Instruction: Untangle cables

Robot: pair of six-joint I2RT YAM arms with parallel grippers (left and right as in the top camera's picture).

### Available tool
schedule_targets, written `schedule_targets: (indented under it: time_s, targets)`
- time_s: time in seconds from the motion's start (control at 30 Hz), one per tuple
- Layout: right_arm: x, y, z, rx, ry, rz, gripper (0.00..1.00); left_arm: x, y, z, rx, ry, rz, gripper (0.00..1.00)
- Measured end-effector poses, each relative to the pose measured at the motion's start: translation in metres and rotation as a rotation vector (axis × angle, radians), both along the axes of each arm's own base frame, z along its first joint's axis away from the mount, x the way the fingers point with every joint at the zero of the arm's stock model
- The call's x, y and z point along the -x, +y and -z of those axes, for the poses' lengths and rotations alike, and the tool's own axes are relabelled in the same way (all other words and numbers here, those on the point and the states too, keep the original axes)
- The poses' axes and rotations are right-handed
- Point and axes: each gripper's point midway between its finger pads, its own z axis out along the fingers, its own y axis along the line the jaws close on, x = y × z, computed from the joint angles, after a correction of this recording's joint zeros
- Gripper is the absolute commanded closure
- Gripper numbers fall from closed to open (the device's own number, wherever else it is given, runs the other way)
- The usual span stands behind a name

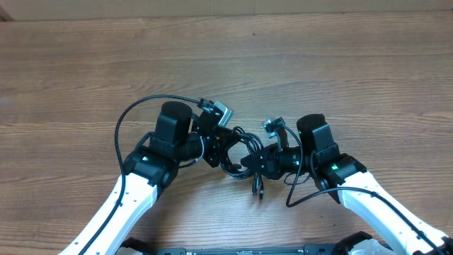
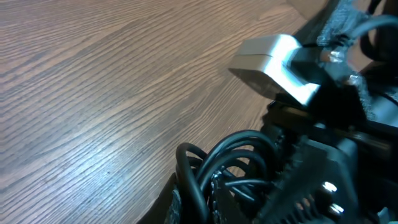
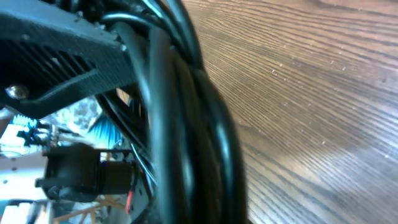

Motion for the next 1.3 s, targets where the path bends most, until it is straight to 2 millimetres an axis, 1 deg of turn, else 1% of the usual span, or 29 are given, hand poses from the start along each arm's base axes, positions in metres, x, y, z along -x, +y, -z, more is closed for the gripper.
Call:
schedule_targets:
  time_s: [0.17,0.23,0.3,0.37,0.4,0.43,0.47,0.57,0.6,0.63,0.67,0.77,0.8,0.9,0.93,1.03,1.17,1.3]
  targets:
    - [0.0,0.0,-0.001,-0.004,-0.005,-0.002,0.65,-0.004,0.002,0.001,-0.013,-0.011,-0.02,0.95]
    - [0.0,0.0,-0.001,-0.003,-0.005,-0.002,0.59,-0.005,0.003,0.001,-0.017,-0.012,-0.026,0.95]
    - [-0.001,0.0,-0.001,0.0,-0.008,0.002,0.44,-0.006,0.003,0.002,-0.019,-0.013,-0.03,0.95]
    - [-0.003,-0.001,0.0,0.01,-0.01,0.014,0.32,-0.007,0.004,0.002,-0.024,-0.014,-0.036,0.94]
    - [-0.004,-0.001,0.001,0.015,-0.012,0.02,0.23,-0.007,0.005,0.003,-0.027,-0.015,-0.039,0.95]
    - [-0.006,-0.002,0.002,0.022,-0.013,0.031,0.19,-0.007,0.005,0.003,-0.029,-0.015,-0.041,0.94]
    - [-0.008,-0.002,0.002,0.028,-0.023,0.035,0.17,-0.008,0.005,0.004,-0.031,-0.013,-0.043,0.94]
    - [-0.015,-0.005,0.003,0.047,-0.048,0.063,0.16,-0.006,0.006,0.007,-0.038,-0.001,-0.043,0.94]
    - [-0.019,-0.005,0.002,0.052,-0.068,0.077,0.17,-0.005,0.007,0.008,-0.041,0.007,-0.043,0.94]
    - [-0.022,-0.005,0.002,0.054,-0.079,0.085,0.23,-0.004,0.007,0.01,-0.045,0.015,-0.043,0.94]
    - [-0.026,-0.006,0.0,0.055,-0.101,0.096,0.3,-0.003,0.007,0.011,-0.048,0.022,-0.043,0.95]
    - [-0.035,-0.007,-0.003,0.064,-0.142,0.126,0.63,-0.001,0.005,0.01,-0.037,0.026,-0.029,0.94]
    - [-0.038,-0.008,-0.002,0.074,-0.153,0.14,0.71,0.0,0.004,0.009,-0.031,0.025,-0.022,0.95]
    - [-0.042,-0.01,-0.002,0.087,-0.163,0.16,0.86,0.0,0.003,0.007,-0.021,0.022,-0.014,0.94]
    - [-0.042,-0.01,-0.002,0.086,-0.167,0.156,0.89,0.0,0.003,0.007,-0.021,0.023,-0.013,0.94]
    - [-0.041,-0.01,-0.002,0.089,-0.161,0.155,0.94,-0.001,0.003,0.008,-0.024,0.023,-0.018,0.96]
    - [-0.038,-0.01,0.0,0.102,-0.143,0.151,0.96,-0.002,0.005,0.01,-0.024,0.042,-0.04,0.95]
    - [-0.038,-0.011,0.0,0.119,-0.128,0.157,0.96,-0.004,0.008,0.011,-0.01,0.072,-0.062,0.92]
